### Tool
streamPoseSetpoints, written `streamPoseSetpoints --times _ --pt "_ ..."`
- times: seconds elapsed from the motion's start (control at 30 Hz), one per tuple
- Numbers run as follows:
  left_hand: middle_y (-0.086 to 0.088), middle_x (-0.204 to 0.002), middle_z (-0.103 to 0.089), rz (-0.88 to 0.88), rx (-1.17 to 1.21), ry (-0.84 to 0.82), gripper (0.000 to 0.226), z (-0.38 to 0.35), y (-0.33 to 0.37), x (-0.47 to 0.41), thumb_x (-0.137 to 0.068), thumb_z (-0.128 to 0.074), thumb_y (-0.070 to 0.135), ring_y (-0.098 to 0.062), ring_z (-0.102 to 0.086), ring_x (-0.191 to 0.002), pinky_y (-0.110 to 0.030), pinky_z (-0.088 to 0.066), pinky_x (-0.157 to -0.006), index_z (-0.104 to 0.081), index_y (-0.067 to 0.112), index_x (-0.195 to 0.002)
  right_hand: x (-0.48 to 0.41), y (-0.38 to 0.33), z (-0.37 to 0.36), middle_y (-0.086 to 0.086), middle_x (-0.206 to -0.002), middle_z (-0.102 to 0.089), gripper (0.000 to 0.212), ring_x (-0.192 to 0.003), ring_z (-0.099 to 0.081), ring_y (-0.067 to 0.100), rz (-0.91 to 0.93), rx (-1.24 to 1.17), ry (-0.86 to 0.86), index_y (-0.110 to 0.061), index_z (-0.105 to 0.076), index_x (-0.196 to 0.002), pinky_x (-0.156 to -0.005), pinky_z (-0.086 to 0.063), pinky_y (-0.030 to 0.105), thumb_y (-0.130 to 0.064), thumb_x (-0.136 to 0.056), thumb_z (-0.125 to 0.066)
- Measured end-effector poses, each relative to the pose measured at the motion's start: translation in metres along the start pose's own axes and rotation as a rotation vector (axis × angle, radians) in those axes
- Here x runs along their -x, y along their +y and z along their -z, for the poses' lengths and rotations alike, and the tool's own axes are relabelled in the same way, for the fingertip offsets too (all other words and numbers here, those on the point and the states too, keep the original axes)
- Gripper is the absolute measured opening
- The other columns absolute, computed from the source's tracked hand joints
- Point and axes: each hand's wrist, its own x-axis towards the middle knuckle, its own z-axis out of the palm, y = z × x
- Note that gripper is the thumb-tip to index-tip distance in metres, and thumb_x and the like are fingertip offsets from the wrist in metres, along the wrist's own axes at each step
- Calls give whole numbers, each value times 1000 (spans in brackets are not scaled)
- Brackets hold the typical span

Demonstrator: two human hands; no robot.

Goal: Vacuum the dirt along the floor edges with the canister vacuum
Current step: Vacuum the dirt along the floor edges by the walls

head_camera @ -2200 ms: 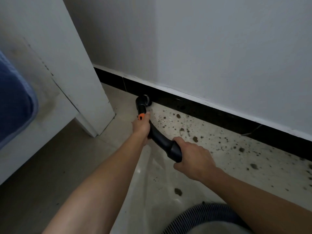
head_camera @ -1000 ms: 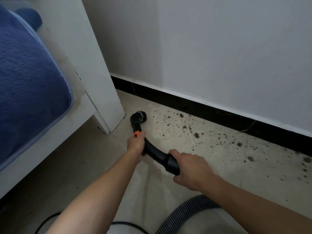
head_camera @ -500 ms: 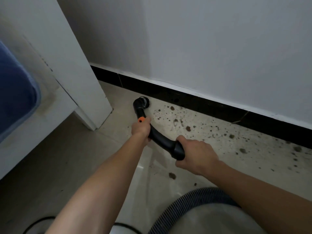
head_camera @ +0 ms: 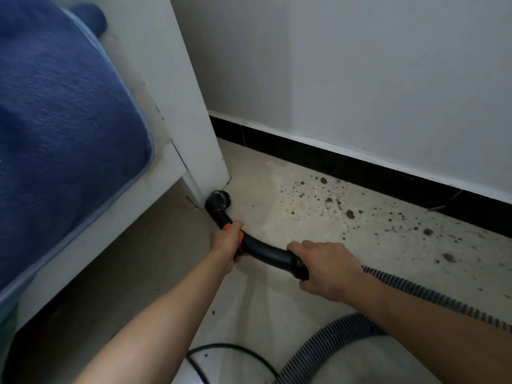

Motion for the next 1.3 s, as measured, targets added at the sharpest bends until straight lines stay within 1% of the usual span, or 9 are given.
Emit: streamPoseSetpoints --times 0.27,0.4,0.53,0.6,0.7,0.87,1.07,1.23,1.3 --pt "-9 -89 -60 1 31 -241 49 -30 36 -22 -92 -59 43 -24 -61 -69 -30 -41 -52 -48 10 -126 -29 30 27 -10 -97 -58 43 -83 -58 14 -127 -7 18 -40 -45 -113 -72 -51 32 -36 -77 -69" --pt "-10 -85 -62 27 31 -317 40 -44 51 -33 -90 -64 39 -25 -65 -63 -27 -42 -47 -47 14 -116 -42 50 27 -9 -98 -58 44 -86 -57 15 -226 -47 -9 -40 -46 -113 -71 -46 31 -35 -76 -71" --pt "-14 -91 -61 59 66 -240 47 -38 33 -37 -84 -70 32 -26 -63 -70 -25 -46 -43 -51 8 -120 -38 37 21 -8 -99 -56 42 -83 -55 13 -136 -21 -7 -37 -47 -113 -69 -43 30 -48 -77 -67" --pt "-13 -87 -59 81 90 -159 44 -25 11 -30 -78 -72 26 -23 -60 -66 -22 -44 -38 -54 5 -113 -33 18 15 -7 -103 -57 45 -85 -57 15 -47 -19 -20 -35 -47 -118 -71 -44 30 -51 -79 -63" --pt "-13 -83 -57 104 112 -45 29 0 -22 -5 -78 -71 22 -23 -58 -63 -21 -44 -35 -53 6 -95 -24 -13 2 0 -110 -60 56 -90 -62 23 27 33 -65 -29 -40 -131 -70 -44 33 -45 -82 -62" --pt "-13 -79 -57 119 82 -8 26 16 -48 34 -82 -67 21 -23 -57 -64 -21 -44 -34 -55 5 -98 11 -44 -15 7 -108 -65 37 -92 -63 27 51 118 -130 -18 -47 -123 -67 -35 32 -30 -90 -57" --pt "-14 -80 -64 66 -138 -227 46 -23 -37 55 -84 -66 44 -25 -61 -49 -27 -46 -47 -48 10 -110 42 -5 5 0 -99 -64 34 -81 -59 20 -92 41 -138 -25 -51 -113 -65 -36 28 -41 -84 -59" --pt "-13 -102 -67 13 -194 -371 58 -55 -4 54 -84 -61 59 -25 -69 -67 -27 -50 -52 -46 15 -118 34 19 25 -8 -79 -56 29 -71 -55 14 -241 -43 -159 -32 -50 -95 -59 -37 29 -46 -76 -66" --pt "-13 -99 -68 13 -172 -383 52 -50 -4 50 -84 -62 56 -26 -68 -69 -29 -49 -59 -49 16 -114 33 18 30 -9 -78 -56 28 -71 -55 12 -241 -136 -183 -33 -49 -89 -57 -36 28 -44 -73 -69"
